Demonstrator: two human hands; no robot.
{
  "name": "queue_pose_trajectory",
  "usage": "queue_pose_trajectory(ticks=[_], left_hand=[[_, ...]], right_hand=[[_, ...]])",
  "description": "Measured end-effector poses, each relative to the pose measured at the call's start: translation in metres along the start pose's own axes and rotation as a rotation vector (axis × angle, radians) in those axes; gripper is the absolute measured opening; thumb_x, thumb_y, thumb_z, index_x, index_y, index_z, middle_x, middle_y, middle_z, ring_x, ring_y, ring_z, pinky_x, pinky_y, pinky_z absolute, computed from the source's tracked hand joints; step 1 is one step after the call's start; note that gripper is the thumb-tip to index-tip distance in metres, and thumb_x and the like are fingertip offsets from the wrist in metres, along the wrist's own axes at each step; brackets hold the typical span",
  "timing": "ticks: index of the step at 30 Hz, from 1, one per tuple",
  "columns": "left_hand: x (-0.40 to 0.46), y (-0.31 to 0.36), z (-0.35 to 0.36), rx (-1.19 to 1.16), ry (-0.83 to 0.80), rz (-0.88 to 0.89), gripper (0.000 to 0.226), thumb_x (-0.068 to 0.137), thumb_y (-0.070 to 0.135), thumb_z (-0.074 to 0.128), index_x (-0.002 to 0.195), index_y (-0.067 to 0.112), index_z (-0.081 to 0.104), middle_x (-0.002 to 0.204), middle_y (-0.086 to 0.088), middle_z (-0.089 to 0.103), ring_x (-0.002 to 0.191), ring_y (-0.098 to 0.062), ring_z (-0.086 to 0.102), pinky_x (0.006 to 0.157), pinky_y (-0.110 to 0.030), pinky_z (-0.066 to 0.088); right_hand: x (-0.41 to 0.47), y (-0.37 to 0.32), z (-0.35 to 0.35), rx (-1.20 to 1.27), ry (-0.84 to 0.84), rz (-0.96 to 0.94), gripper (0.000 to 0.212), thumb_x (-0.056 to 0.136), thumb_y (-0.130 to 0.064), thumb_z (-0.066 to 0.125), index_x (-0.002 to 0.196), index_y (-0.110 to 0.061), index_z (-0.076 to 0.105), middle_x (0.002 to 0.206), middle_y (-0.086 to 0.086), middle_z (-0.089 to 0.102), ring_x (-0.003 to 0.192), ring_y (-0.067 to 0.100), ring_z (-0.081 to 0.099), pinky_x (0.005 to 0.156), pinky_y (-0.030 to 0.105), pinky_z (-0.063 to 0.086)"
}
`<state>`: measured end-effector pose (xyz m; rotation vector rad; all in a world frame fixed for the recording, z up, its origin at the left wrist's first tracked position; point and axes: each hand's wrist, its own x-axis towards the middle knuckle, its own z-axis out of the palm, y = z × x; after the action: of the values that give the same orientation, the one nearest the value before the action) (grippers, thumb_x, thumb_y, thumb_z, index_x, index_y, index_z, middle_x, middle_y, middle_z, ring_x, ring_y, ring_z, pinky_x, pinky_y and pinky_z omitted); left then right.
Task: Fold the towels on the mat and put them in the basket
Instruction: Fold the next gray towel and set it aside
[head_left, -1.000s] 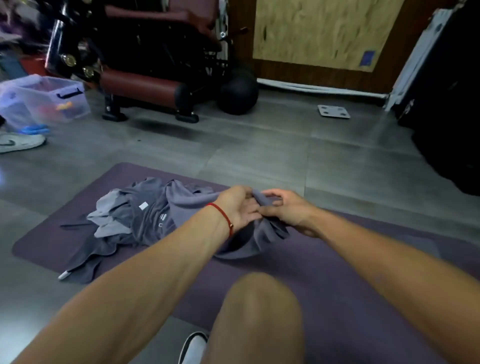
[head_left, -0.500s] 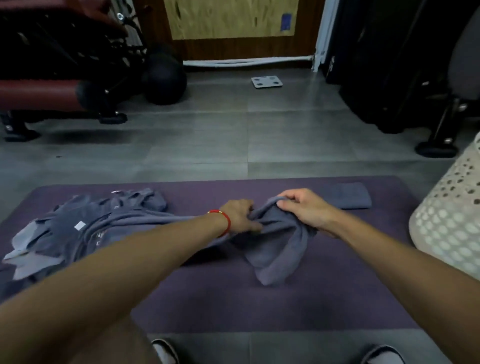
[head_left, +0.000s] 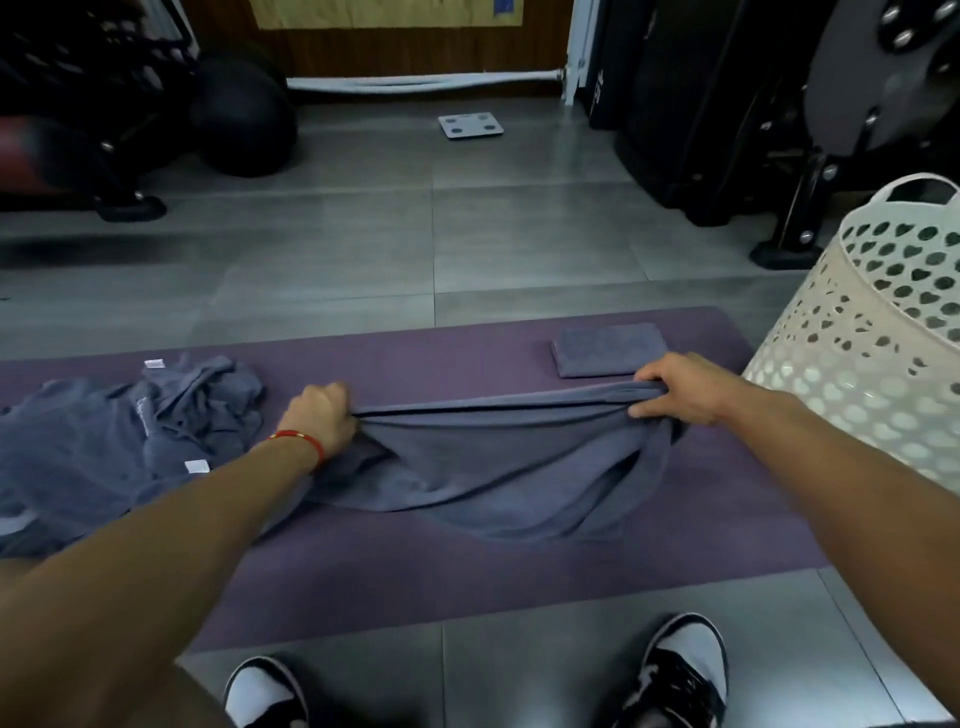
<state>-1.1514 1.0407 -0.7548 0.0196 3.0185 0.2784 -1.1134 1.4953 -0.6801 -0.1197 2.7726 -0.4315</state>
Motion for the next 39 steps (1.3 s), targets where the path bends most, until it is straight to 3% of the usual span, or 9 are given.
queue_pose_trajectory(ticks=[4,7,12,17,22,25,31,34,39], left_hand=[[-0.001,-0.02,-0.012,-0.131,-0.003,-0.009,0.011,0.091,0.01,0.054,0.1,0.011,0.049,0.1,-0.03,0.062,0.093,-0.049,0.06,0.077,-0.043,0.045],[-0.011,-0.023,-0.018,-0.224,0.093,0.064,0.012,0.09,0.002,0.052,0.099,0.008,0.048,0.093,-0.026,0.062,0.088,-0.043,0.059,0.073,-0.04,0.04],[-0.026,-0.041,-0.019,-0.124,0.12,0.15,0.003,0.092,0.002,0.052,0.091,0.0,0.054,0.084,-0.029,0.061,0.079,-0.047,0.06,0.068,-0.047,0.048],[-0.037,-0.043,-0.023,-0.129,0.032,0.153,0.011,0.1,0.015,0.051,0.09,0.01,0.05,0.087,-0.026,0.066,0.084,-0.046,0.062,0.072,-0.045,0.047],[-0.034,-0.011,-0.059,-0.283,-0.324,0.259,0.029,0.098,0.038,0.052,0.08,0.017,0.058,0.08,-0.001,0.063,0.082,-0.025,0.061,0.08,-0.038,0.046],[-0.025,0.009,-0.074,-0.397,-0.651,0.229,0.025,0.101,0.032,0.054,0.092,0.013,0.068,0.092,-0.01,0.07,0.084,-0.016,0.062,0.085,-0.043,0.052],[0.064,0.043,-0.023,-0.113,-0.491,0.183,0.02,0.102,0.025,0.052,0.092,0.015,0.065,0.1,-0.003,0.069,0.096,-0.022,0.061,0.092,-0.037,0.045],[0.121,0.062,0.03,0.062,-0.393,0.124,0.017,0.101,0.019,0.048,0.099,0.009,0.061,0.113,-0.016,0.065,0.101,-0.035,0.059,0.091,-0.038,0.045],[0.21,0.067,0.113,0.166,-0.291,-0.056,0.036,0.095,0.025,0.049,0.128,0.016,0.061,0.131,-0.021,0.059,0.117,-0.044,0.056,0.1,-0.047,0.047]], right_hand=[[-0.003,0.006,-0.004,0.086,0.026,0.045,0.036,0.073,-0.053,0.083,0.065,-0.023,0.064,0.059,-0.009,0.058,0.06,0.009,0.053,0.059,0.028,0.04],[-0.006,0.009,-0.012,0.3,-0.001,0.076,0.058,0.061,-0.068,0.081,0.08,-0.014,0.071,0.075,0.001,0.071,0.073,0.014,0.064,0.073,0.033,0.05],[-0.039,0.009,-0.027,0.613,-0.231,0.095,0.034,0.087,-0.024,0.075,0.114,-0.005,0.068,0.109,0.013,0.075,0.106,0.027,0.071,0.098,0.044,0.054],[-0.052,0.015,-0.039,0.548,-0.194,0.104,0.028,0.084,-0.024,0.079,0.103,-0.005,0.07,0.1,0.011,0.077,0.093,0.023,0.074,0.08,0.035,0.059],[-0.062,0.041,-0.058,0.413,-0.341,0.2,0.031,0.08,-0.024,0.082,0.103,-0.006,0.07,0.099,0.011,0.077,0.092,0.025,0.074,0.084,0.043,0.059],[-0.06,0.073,-0.068,0.467,-0.375,0.237,0.03,0.082,-0.021,0.08,0.103,-0.002,0.07,0.099,0.013,0.077,0.092,0.025,0.074,0.076,0.034,0.056],[0.011,0.127,-0.033,0.655,-0.093,0.233,0.029,0.084,-0.026,0.079,0.107,-0.012,0.072,0.102,0.006,0.076,0.095,0.017,0.073,0.079,0.029,0.053],[0.066,0.16,0.017,0.772,-0.055,0.317,0.027,0.086,-0.022,0.078,0.111,-0.013,0.07,0.106,0.014,0.074,0.097,0.026,0.069,0.08,0.039,0.051],[0.152,0.198,0.108,0.906,0.293,0.498,0.015,0.093,-0.012,0.069,0.107,-0.01,0.065,0.09,0.012,0.063,0.058,0.001,0.062,0.058,0.023,0.055]])
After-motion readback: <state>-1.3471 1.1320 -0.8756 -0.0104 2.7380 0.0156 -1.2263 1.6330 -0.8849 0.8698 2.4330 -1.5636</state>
